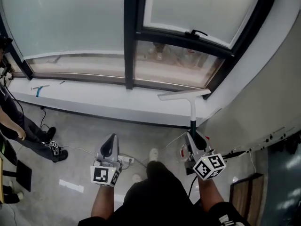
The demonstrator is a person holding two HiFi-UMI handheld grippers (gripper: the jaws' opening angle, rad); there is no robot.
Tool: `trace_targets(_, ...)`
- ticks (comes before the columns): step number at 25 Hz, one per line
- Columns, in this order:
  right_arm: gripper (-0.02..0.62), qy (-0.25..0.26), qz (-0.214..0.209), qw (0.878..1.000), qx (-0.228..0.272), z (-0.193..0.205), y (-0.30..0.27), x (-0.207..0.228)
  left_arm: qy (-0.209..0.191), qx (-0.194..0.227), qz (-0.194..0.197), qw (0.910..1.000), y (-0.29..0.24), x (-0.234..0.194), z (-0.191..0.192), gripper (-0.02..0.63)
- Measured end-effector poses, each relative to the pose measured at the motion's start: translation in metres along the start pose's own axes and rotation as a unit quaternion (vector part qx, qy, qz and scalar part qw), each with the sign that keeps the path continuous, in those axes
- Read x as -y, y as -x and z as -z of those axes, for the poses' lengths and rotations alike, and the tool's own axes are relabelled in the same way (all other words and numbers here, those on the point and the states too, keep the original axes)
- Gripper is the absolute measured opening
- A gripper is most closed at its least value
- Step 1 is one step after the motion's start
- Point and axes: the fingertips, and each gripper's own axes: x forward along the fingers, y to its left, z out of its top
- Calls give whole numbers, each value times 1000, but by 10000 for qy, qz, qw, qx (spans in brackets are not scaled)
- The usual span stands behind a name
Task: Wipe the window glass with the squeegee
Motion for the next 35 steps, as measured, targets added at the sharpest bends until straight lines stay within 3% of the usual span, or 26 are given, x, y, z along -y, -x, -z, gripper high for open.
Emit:
trace_targets(7, 95, -94, 190, 9997, 138, -7, -14, 15, -77, -141, 131, 9998, -28, 0, -1, -2)
trace_targets(12, 95, 198, 209, 9992, 282, -11, -34, 34, -220, -79, 242, 9994, -71, 7, -1, -3)
trace_targets(18, 95, 202, 347, 9980, 488, -29, -71, 99, -296, 94, 355, 9989, -145, 24, -11, -2)
trace_targets(30, 95, 427, 147, 9971, 605, -93, -150, 228, -324, 296, 199, 9988, -305, 68, -4, -2)
trace_targets(35, 95, 424, 334, 9961, 701, -104, -158, 265, -196, 119, 477, 9986, -351, 85, 3, -2)
